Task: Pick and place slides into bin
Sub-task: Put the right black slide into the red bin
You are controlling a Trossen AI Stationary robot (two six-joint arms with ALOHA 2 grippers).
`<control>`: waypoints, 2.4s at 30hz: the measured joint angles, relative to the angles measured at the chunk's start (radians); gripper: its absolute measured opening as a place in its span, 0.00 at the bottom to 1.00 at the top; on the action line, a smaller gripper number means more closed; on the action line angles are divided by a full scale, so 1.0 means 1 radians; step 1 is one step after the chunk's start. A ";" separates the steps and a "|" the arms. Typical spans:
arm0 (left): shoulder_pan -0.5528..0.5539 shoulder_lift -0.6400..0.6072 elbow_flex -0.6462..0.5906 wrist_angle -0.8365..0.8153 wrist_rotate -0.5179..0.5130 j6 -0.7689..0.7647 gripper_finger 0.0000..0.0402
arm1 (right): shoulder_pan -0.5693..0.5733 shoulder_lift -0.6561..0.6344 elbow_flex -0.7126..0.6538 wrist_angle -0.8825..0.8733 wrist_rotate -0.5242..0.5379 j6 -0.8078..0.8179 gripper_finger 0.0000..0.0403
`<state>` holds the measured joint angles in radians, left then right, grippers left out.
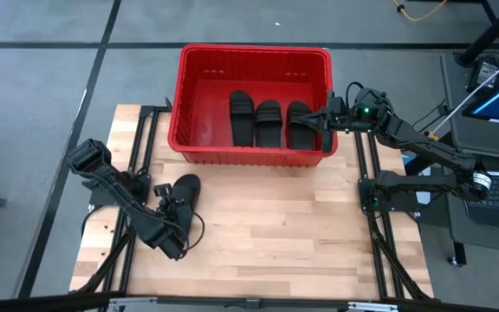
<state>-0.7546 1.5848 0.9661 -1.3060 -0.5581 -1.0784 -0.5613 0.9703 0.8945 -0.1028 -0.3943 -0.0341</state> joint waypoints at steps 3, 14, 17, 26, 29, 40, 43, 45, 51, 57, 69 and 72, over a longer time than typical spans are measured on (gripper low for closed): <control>-0.006 0.000 0.000 0.001 0.000 0.023 0.04 | 0.000 0.000 0.000 0.000 0.000 0.000 0.01; -0.006 0.000 0.000 0.001 -0.008 0.000 0.18 | 0.000 0.000 0.000 0.000 0.000 0.003 0.01; -0.006 0.000 0.000 0.000 -0.007 0.000 0.21 | 0.000 0.000 0.000 0.000 0.000 0.003 0.01; -0.004 0.000 -0.072 0.027 0.023 -0.021 0.23 | 0.000 0.000 0.000 -0.006 0.000 0.006 0.01; 0.011 0.001 -0.075 0.028 -0.029 -0.059 0.23 | 0.000 0.000 0.000 -0.017 0.000 0.016 0.01; 0.066 0.001 -0.075 0.034 -0.061 0.042 0.22 | 0.000 0.000 0.000 -0.044 0.000 0.027 0.01; 0.075 0.001 -0.075 0.062 -0.075 0.044 0.21 | 0.000 0.000 0.000 -0.044 0.000 0.026 0.01; 0.078 0.001 -0.076 0.088 -0.081 0.050 0.21 | 0.000 0.000 0.000 -0.044 0.000 0.026 0.01; 0.083 0.001 -0.127 0.156 -0.095 0.071 0.21 | 0.000 0.000 0.000 -0.045 0.000 0.026 0.01; 0.098 0.000 -0.129 0.154 -0.105 0.090 0.17 | 0.000 0.000 0.000 -0.050 0.000 0.029 0.01; 0.111 0.000 -0.076 0.125 -0.063 0.122 0.02 | 0.000 0.000 0.000 -0.050 0.000 0.030 0.01; 0.110 0.001 -0.028 0.077 -0.019 0.112 0.02 | 0.000 0.000 0.000 -0.050 0.000 0.029 0.01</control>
<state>-0.6449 1.5856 0.9382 -1.2289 -0.5775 -0.9659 -0.5613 0.9703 0.8946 -0.1526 -0.3939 -0.0050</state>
